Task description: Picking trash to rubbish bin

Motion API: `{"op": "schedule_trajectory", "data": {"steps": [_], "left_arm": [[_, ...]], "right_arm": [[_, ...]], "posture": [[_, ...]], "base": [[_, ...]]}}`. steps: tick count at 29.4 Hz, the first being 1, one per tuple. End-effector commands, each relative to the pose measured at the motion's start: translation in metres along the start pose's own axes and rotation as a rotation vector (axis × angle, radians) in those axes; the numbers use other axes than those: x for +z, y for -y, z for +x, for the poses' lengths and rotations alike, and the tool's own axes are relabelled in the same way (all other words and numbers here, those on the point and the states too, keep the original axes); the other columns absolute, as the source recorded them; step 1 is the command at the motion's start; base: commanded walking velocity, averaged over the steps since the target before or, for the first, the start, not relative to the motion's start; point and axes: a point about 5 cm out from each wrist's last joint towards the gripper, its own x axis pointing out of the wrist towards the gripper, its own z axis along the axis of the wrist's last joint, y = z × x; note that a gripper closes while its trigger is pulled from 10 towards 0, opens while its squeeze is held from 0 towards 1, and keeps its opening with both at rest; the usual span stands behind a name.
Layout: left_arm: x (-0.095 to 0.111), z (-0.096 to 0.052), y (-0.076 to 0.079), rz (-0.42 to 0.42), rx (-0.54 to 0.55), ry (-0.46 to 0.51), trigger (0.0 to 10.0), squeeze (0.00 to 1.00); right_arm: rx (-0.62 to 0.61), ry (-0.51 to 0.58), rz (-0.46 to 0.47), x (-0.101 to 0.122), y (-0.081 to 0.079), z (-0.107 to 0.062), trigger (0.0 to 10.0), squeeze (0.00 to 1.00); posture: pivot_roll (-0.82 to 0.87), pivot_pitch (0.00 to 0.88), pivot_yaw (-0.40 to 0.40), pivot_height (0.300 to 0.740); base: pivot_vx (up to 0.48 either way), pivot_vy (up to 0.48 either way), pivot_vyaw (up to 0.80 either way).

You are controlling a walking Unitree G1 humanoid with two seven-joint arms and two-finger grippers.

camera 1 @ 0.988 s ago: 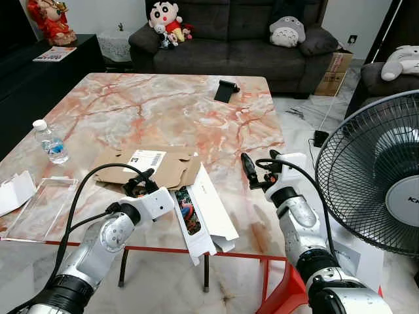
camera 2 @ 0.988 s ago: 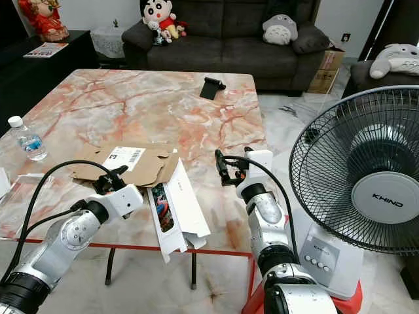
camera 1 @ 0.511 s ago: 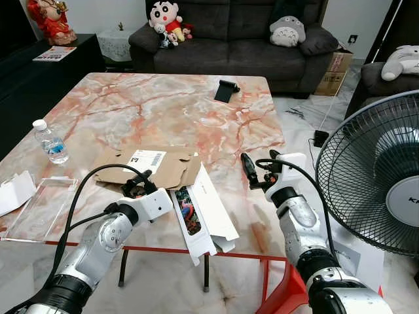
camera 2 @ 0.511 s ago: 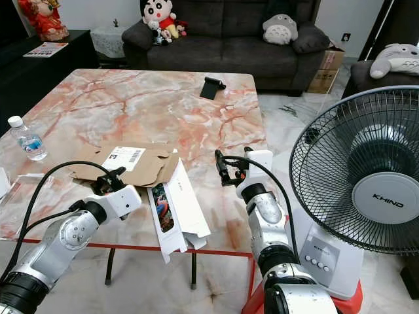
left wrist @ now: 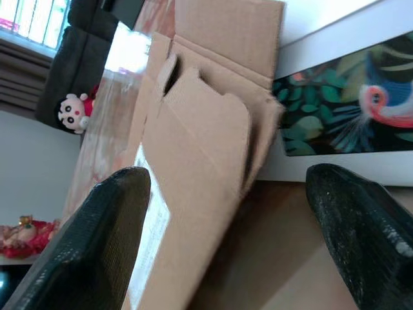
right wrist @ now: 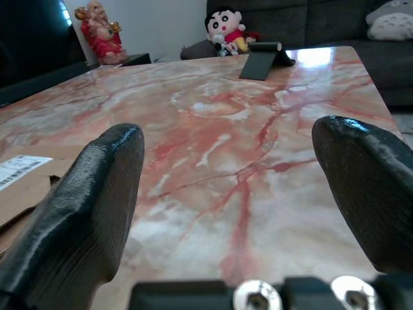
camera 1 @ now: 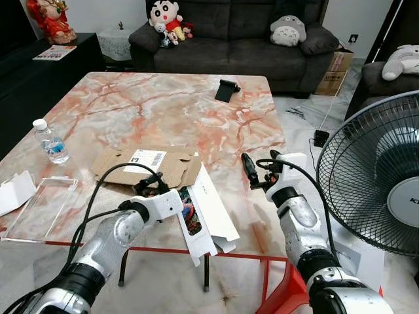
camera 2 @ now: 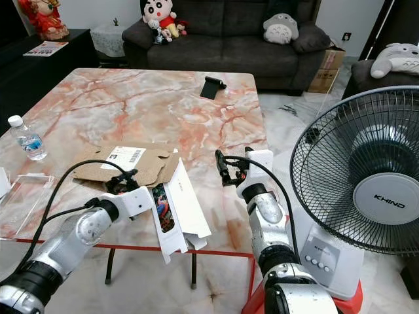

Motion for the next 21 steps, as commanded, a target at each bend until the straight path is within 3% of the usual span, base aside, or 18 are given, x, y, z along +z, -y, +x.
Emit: {"op": "schedule_trajectory", "data": {"steps": [1, 15, 21], "left_arm": [[-0.001, 0.004, 0.001, 0.040, -0.019, -0.014, 10.0, 0.00], [-0.006, 0.015, -0.006, 0.077, 0.017, -0.071, 10.0, 0.00], [-0.009, 0.023, -0.017, 0.097, 0.093, -0.113, 10.0, 0.00]], "right_arm": [[0.005, 0.010, -0.006, 0.005, -0.001, 0.003, 10.0, 0.00], [0.002, 0.012, -0.006, 0.004, 0.001, 0.002, 10.0, 0.00], [-0.002, 0.013, -0.007, 0.004, 0.002, 0.001, 10.0, 0.00]], "posture": [[0.02, 0.000, -0.019, 0.740], [0.01, 0.000, -0.020, 0.740], [0.00, 0.000, -0.019, 0.740]], "base": [[0.000, 0.000, 0.00], [0.000, 0.000, 0.00], [0.000, 0.000, 0.00]]}}
